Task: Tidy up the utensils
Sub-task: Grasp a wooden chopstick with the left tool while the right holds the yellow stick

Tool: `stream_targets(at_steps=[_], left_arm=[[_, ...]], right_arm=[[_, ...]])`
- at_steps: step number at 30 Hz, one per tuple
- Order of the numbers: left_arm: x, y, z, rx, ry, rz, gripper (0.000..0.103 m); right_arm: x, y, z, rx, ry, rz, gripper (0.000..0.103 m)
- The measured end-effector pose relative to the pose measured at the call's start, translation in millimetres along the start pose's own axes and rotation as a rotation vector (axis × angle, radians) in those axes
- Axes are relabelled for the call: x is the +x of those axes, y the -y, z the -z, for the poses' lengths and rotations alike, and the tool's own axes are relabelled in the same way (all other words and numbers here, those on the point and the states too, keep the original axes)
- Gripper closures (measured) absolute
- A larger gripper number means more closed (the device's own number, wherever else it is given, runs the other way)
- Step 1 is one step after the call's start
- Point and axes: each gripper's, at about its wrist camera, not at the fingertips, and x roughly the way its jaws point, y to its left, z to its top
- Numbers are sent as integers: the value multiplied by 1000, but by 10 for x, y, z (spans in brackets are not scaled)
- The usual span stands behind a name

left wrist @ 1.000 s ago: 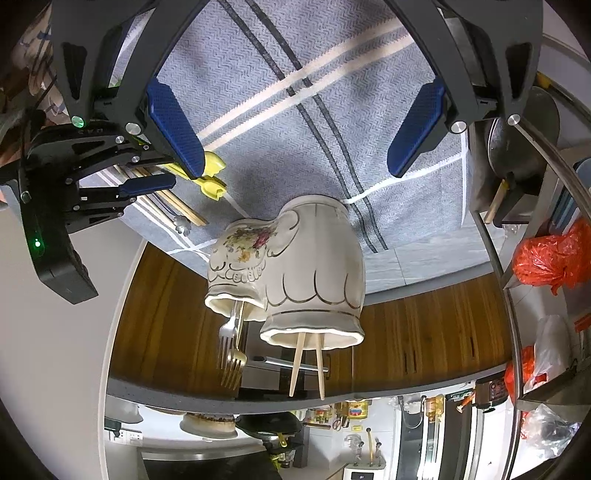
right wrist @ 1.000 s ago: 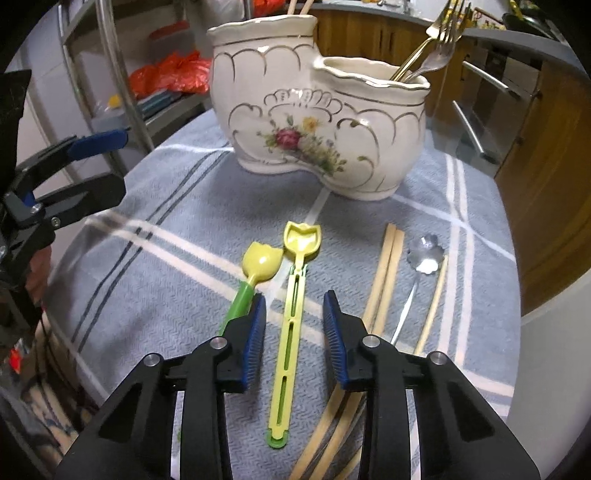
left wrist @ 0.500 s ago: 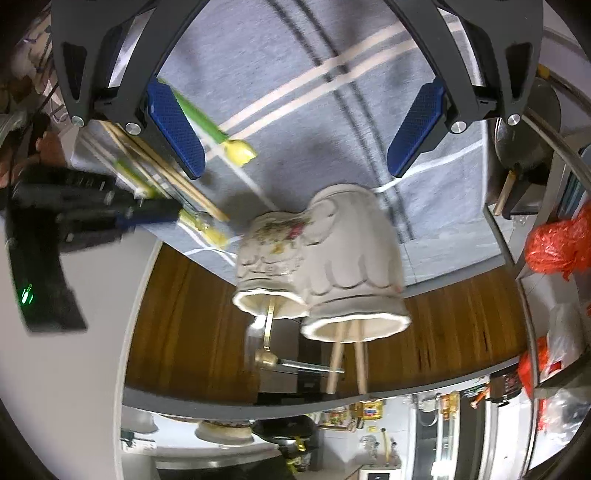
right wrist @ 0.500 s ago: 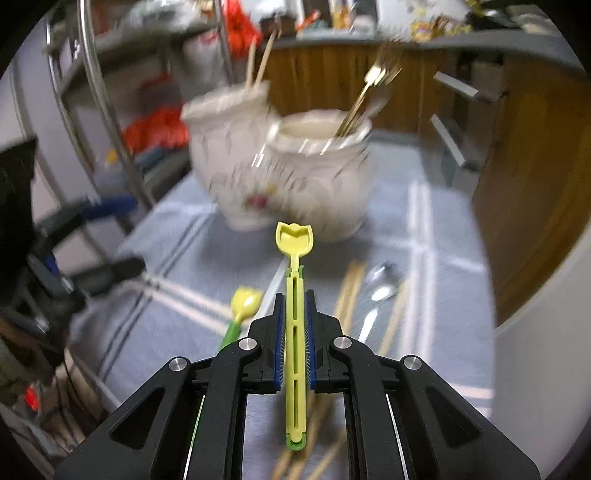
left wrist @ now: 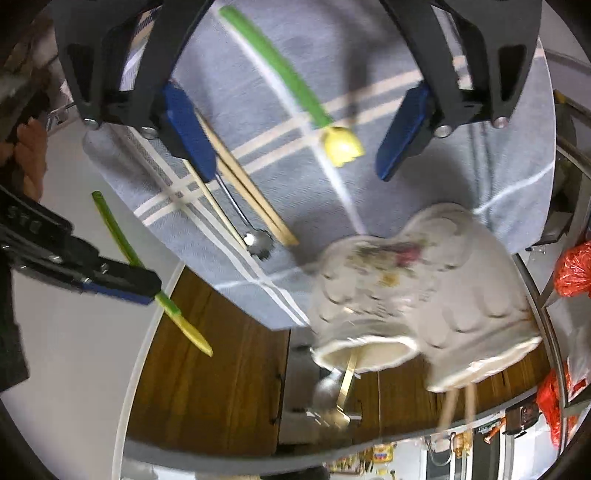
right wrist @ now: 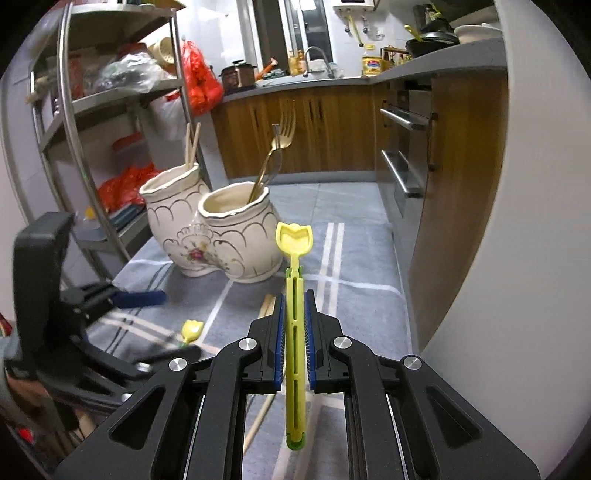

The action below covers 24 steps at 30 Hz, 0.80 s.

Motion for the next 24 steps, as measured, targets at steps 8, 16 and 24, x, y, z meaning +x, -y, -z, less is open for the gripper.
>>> stream_targets(at_steps=[8,16,24], left_arm=[[213,246,106,6,-104,-51,34],[258,318,94,8,-126,-95,43],[391,235,-94,-17,-113,-82,89]], right_arm=[[-48,143,93,32,15,0,92],[-83,174,150,43,32,-23,93],[-118,171,179,47,34,-42,93]])
